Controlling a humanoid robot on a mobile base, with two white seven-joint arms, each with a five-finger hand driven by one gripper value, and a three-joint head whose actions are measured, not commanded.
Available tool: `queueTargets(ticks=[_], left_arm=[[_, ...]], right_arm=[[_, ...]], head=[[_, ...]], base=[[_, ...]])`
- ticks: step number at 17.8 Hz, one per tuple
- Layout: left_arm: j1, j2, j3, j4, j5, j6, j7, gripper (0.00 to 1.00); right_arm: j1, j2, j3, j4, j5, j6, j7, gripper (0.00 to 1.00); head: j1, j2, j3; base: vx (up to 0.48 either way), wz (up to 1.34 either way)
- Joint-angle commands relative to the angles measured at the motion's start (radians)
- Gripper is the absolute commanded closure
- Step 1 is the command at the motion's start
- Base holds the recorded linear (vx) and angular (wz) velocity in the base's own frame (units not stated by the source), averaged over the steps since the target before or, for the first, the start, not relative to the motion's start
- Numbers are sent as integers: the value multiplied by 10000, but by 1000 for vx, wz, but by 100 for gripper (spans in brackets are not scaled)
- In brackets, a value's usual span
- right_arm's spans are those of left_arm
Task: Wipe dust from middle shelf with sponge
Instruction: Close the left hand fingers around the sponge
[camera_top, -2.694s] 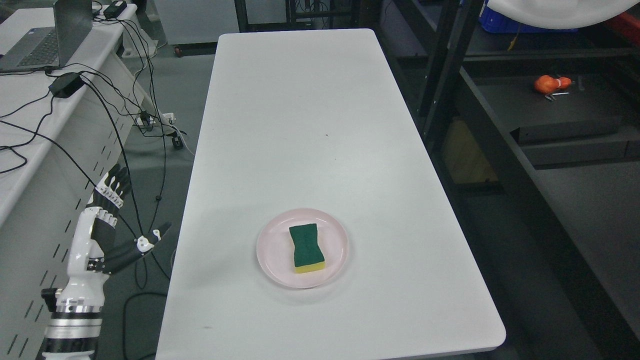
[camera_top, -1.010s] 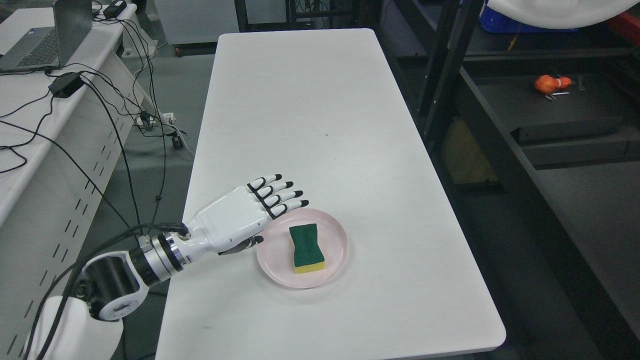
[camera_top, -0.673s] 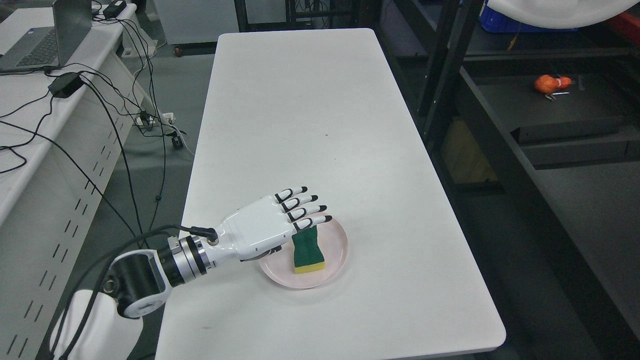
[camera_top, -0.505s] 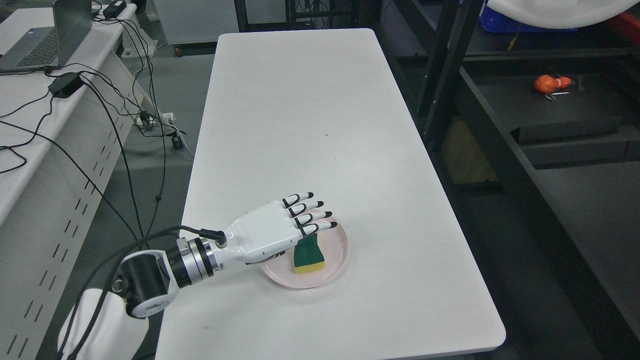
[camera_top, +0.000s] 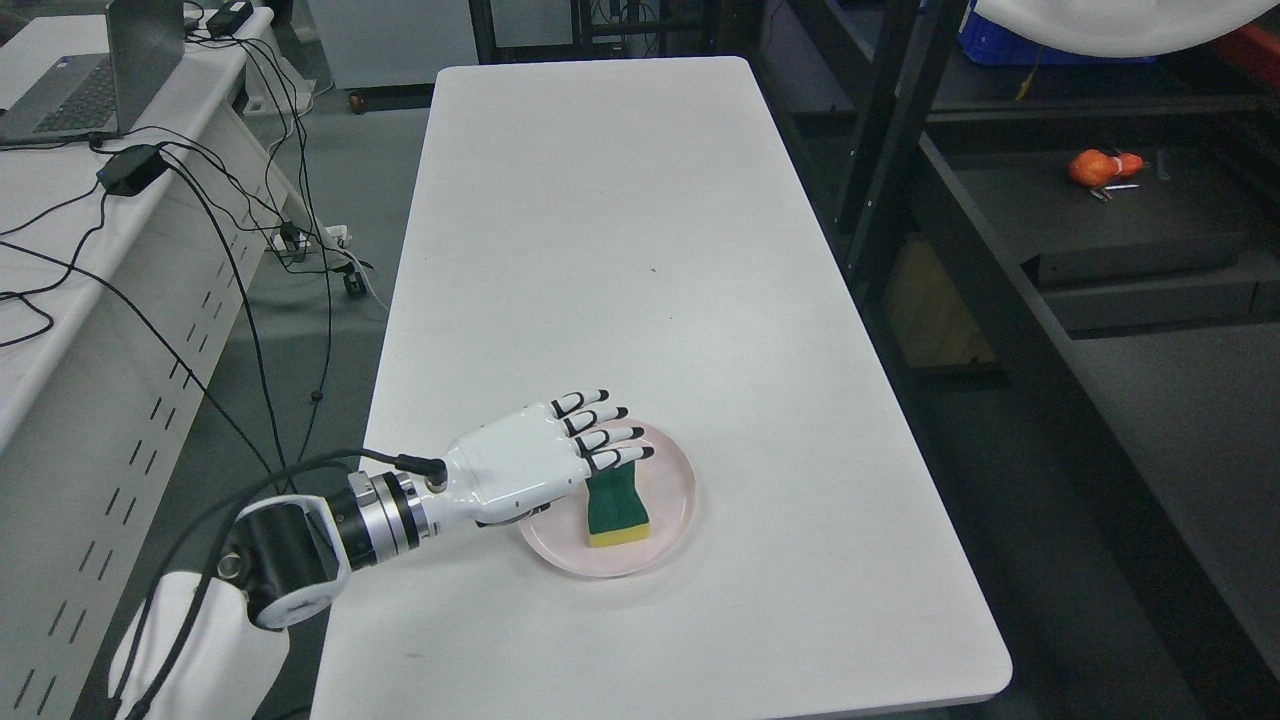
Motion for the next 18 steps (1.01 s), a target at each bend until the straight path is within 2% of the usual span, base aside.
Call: queueTargets(ticks=[1, 4, 10, 18], left_arm=[[-60, 28, 275, 356, -47, 7, -666, 7], [-320, -447, 260, 356, 46, 7, -1651, 3], [-858, -784, 153, 326, 61, 7, -1590, 4], [-827, -924, -1273, 724, -77, 7, -1636, 9]], right_arm=[[0, -175, 0, -175, 0, 726, -15, 0], [0, -175, 0, -175, 0, 741, 0, 0], [0, -175, 0, -175, 0, 741, 0, 0], [0, -175, 0, -175, 0, 726, 0, 0]], head=[[0, 0, 0], [0, 0, 0], [0, 0, 0], [0, 0, 0]], base=[[0, 0], [0, 0], [0, 0], [0, 0]])
